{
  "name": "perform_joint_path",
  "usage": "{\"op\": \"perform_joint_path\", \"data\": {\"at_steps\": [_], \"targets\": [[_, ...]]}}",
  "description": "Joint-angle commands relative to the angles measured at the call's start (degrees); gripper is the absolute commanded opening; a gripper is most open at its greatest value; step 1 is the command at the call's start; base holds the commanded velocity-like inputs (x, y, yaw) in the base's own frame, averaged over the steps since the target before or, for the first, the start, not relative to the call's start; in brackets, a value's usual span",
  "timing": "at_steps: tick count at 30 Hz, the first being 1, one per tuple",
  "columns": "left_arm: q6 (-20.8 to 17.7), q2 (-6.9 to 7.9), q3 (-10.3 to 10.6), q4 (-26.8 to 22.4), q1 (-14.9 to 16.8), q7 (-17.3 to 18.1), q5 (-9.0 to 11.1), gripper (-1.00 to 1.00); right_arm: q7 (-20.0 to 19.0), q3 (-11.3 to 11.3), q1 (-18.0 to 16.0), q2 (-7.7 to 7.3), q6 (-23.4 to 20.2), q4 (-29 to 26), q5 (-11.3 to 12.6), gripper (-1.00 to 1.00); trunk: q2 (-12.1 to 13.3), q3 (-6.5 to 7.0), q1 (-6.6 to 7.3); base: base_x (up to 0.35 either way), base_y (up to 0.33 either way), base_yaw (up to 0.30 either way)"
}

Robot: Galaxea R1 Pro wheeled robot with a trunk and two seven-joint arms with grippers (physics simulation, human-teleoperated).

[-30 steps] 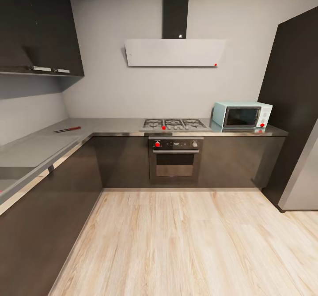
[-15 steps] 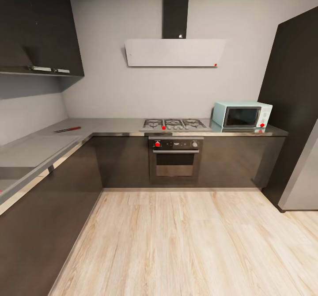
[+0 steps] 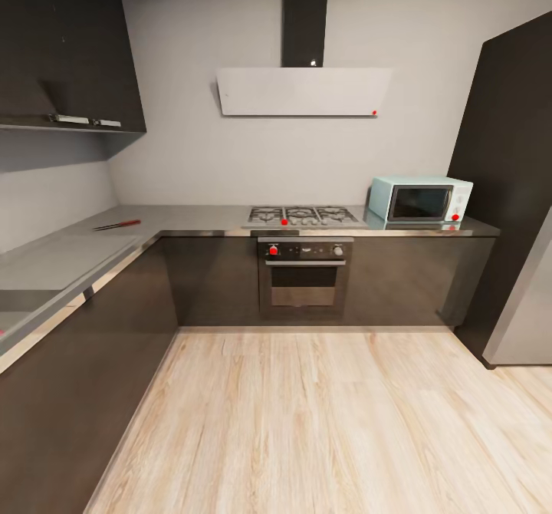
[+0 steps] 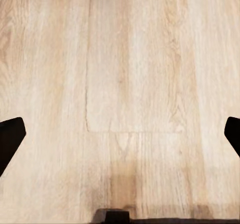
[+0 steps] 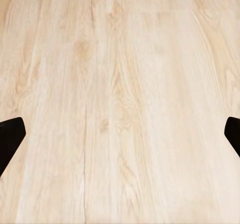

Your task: In the kitchen, take the Vidalia onion out of the sink, dice it on the chopping board with the paring knife, put the diced onion into the bowl on the countertop, then place both the paring knife and the chopping board into the sink.

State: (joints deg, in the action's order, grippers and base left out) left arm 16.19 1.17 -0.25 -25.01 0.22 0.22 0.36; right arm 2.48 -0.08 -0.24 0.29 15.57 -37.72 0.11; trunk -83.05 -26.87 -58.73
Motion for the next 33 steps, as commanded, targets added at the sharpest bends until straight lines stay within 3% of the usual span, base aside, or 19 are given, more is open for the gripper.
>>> {"op": "perform_joint_path", "data": {"at_steps": [1,21,33], "targets": [[0.38,0.18,-0.01,-0.02,0.03,0.05,0.06,1.00,0.16,0.00,-0.03,0.00,0.16,0.15,0.03,1.00,-0.03,-0.06,0.00,0.000,0.000,0.000],[1.38,0.67,0.16,2.24,-0.01,0.22,0.16,1.00,0.22,0.00,-0.03,0.35,0.16,0.63,0.02,1.00,-0.03,-0.06,0.00,0.000,0.000,0.002],[1.38,0.59,0.34,2.32,0.02,0.05,0.08,1.00,0.24,0.00,-0.03,0.48,0.16,1.03,-0.02,1.00,-0.03,-0.06,0.00,0.000,-0.182,0.207]]}}
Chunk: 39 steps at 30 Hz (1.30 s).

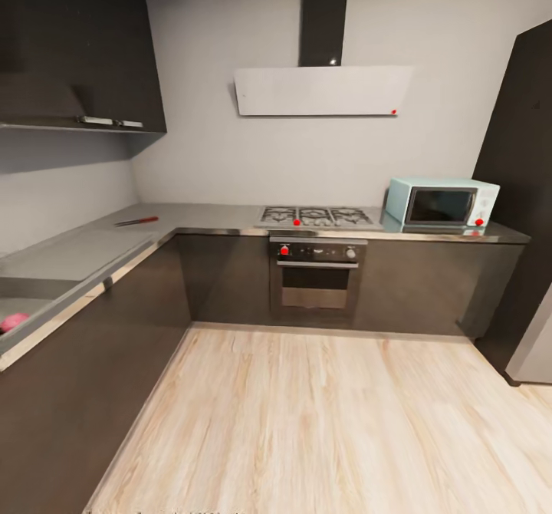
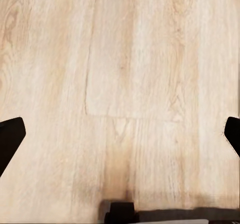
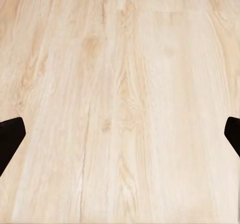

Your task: In the kitchen, take the Vidalia onion out of the sink, dice it on the chopping board with the paring knife, put the diced onion into the bowl on the countertop, then place both the paring knife and the chopping board into the sink.

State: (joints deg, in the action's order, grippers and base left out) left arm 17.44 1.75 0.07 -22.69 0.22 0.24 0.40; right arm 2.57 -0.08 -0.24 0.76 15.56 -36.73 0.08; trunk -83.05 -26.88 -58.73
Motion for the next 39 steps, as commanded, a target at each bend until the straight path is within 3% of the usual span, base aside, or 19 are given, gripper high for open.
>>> {"op": "perform_joint_path", "data": {"at_steps": [1,15,19,24,39], "targets": [[0.14,0.01,0.01,-0.02,0.01,0.02,0.04,1.00,0.15,0.00,-0.02,0.02,0.17,0.23,0.00,1.00,-0.03,-0.05,0.00,0.000,-0.304,0.243],[0.14,-0.01,-0.02,-0.11,-0.02,0.02,0.10,1.00,0.15,0.00,-0.02,0.02,0.17,0.76,0.01,1.00,-0.03,-0.05,0.00,0.014,-0.126,0.245],[0.12,-1.54,0.00,-0.03,-0.01,-0.02,0.20,1.00,0.15,0.00,-0.02,0.02,0.17,0.78,0.00,1.00,-0.03,-0.05,0.00,0.001,-0.004,0.245],[0.06,-2.53,-0.23,0.23,-0.01,-0.19,0.21,1.00,0.15,0.00,-0.02,0.02,0.17,1.06,0.00,1.00,1.98,0.84,1.10,0.000,-0.001,0.245],[0.04,-2.63,-0.25,0.36,-0.01,-0.24,0.22,1.00,0.15,0.01,-0.02,0.07,0.17,1.75,0.00,1.00,7.99,3.54,4.40,0.000,0.000,0.245]]}}
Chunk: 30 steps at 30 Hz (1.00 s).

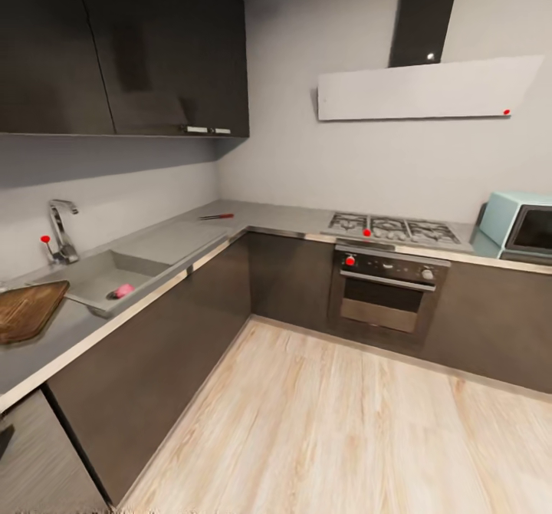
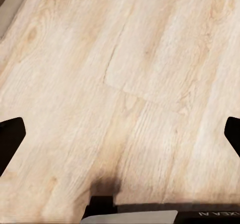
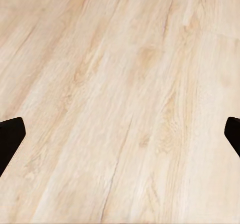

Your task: In the kitchen, take the Vidalia onion out of the sink, dice it on the chopping board with the paring knife, put the diced onion into the bowl on the countertop, then place both the paring knife and the chopping board into the sink.

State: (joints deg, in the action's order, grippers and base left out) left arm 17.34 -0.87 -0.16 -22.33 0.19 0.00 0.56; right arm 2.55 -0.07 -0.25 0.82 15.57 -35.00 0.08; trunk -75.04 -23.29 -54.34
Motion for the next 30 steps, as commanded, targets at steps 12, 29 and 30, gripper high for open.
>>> {"op": "perform_joint_path", "data": {"at_steps": [12,29,30], "targets": [[0.15,-0.01,-0.02,0.01,-0.01,0.00,0.06,1.00,0.17,0.07,-0.02,0.06,0.16,0.02,0.00,1.00,4.79,2.11,2.64,0.000,0.000,0.246],[0.14,-0.01,-0.04,0.01,-0.01,0.00,0.06,1.00,0.17,0.07,-0.02,0.06,0.16,0.10,0.00,1.00,11.61,5.16,6.38,0.000,0.000,0.249],[0.14,-0.01,-0.05,0.01,-0.01,0.00,0.06,1.00,0.17,0.07,-0.02,0.06,0.16,0.10,0.00,1.00,12.01,5.34,6.60,0.000,0.000,0.249]]}}
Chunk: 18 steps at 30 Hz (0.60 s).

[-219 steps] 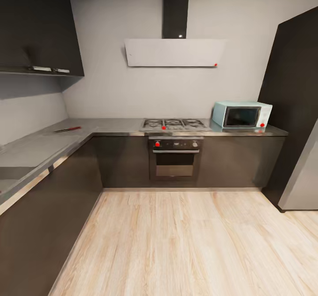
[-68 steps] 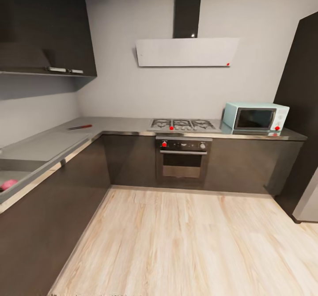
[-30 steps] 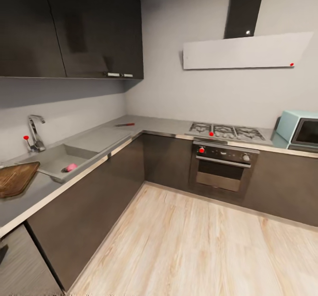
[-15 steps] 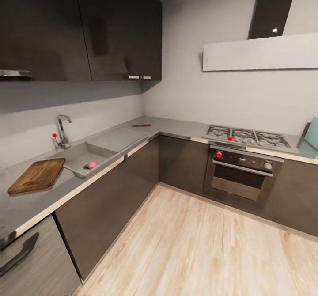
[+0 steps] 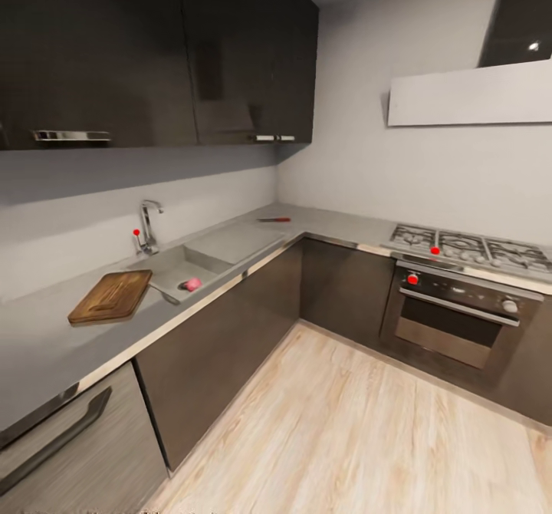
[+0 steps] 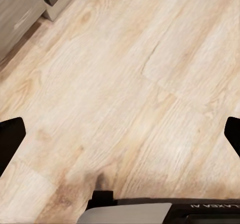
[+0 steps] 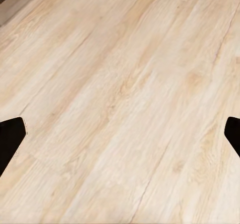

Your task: In the kitchen, take the Vidalia onion out of the sink, dice it on the chopping board with the paring knife, put the diced onion into the bowl on the countertop, then place both the paring knife and the chopping board into the sink.

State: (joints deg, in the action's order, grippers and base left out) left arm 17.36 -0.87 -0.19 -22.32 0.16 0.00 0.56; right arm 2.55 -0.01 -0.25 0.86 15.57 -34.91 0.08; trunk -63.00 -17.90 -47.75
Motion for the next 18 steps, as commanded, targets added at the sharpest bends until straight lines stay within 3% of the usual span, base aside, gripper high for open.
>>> {"op": "perform_joint_path", "data": {"at_steps": [1,18], "targets": [[0.13,-0.01,-0.03,-0.01,0.03,0.00,0.06,1.00,0.18,0.01,-0.02,0.02,0.16,0.01,0.00,1.00,0.38,0.13,0.22,0.000,0.000,0.249],[0.12,-0.01,-0.07,-0.01,0.02,0.00,0.06,1.00,0.18,0.09,-0.02,0.05,0.24,1.19,0.00,1.00,7.19,3.18,3.96,0.000,0.000,0.249]]}}
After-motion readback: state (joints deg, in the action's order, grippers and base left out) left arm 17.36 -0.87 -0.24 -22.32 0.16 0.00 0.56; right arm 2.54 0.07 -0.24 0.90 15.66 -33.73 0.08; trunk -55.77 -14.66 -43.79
